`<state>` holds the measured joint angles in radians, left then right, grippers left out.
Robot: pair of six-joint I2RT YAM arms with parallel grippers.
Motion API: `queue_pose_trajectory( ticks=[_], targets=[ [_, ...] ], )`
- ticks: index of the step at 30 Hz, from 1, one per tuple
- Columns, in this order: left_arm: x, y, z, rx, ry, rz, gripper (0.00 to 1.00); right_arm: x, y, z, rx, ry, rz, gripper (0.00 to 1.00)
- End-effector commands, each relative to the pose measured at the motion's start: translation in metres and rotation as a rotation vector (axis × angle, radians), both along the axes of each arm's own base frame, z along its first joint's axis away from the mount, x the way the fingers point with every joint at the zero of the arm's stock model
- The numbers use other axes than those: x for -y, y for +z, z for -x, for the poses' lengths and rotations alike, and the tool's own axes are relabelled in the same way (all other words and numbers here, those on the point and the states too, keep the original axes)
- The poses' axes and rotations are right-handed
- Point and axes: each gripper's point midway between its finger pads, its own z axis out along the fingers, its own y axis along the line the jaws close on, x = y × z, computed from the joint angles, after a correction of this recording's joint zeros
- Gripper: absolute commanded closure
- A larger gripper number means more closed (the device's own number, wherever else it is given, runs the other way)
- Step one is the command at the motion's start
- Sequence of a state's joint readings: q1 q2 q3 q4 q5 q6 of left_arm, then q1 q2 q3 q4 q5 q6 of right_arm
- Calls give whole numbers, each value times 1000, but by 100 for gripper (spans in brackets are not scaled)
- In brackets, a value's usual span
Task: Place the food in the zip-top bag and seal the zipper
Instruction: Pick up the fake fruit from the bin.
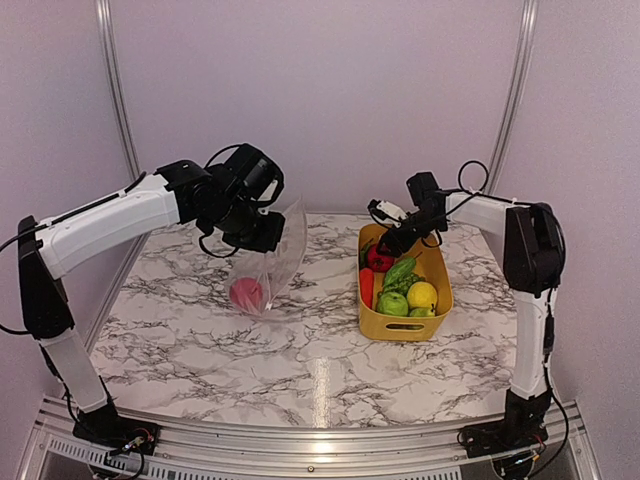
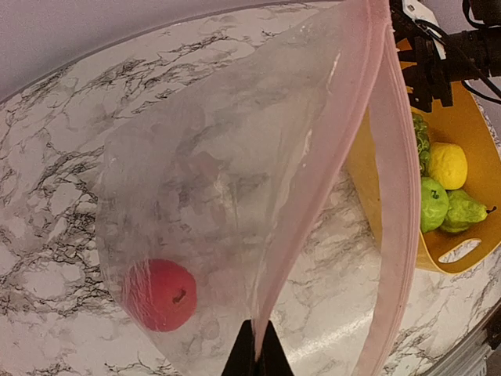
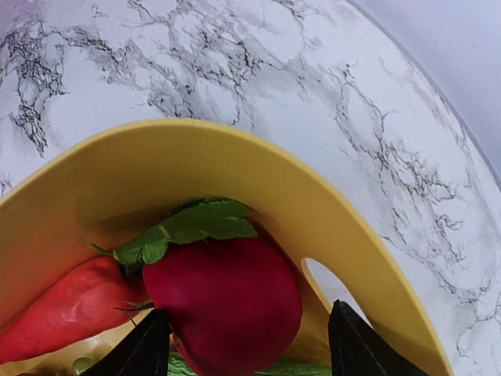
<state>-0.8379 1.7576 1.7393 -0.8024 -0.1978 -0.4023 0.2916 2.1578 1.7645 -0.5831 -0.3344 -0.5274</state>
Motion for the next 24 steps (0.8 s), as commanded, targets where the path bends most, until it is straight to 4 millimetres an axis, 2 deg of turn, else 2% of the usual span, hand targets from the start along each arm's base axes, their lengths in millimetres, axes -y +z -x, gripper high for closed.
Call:
queue_pose_trajectory(
  ticks=[1, 10, 14, 18, 21, 24],
  targets=[
    [-2, 12, 2, 21, 11, 48, 100, -8, 0, -8, 15, 40, -19, 36],
    [-4, 10, 4, 21, 15, 51, 100, -11, -22, 6, -42, 95, 6, 47],
    [-4, 7, 4, 18, 14, 46, 100, -14, -28, 14, -73, 110, 24, 30],
    [-2, 5, 4, 14, 9, 48, 100, -14, -28, 14, -82, 96, 22, 27],
    [-1, 5, 3, 14, 9, 50, 100, -13, -26, 13, -80, 84, 21, 34],
    [0, 4, 3, 13, 7, 52, 100, -13, -21, 12, -74, 73, 15, 47]
  ],
)
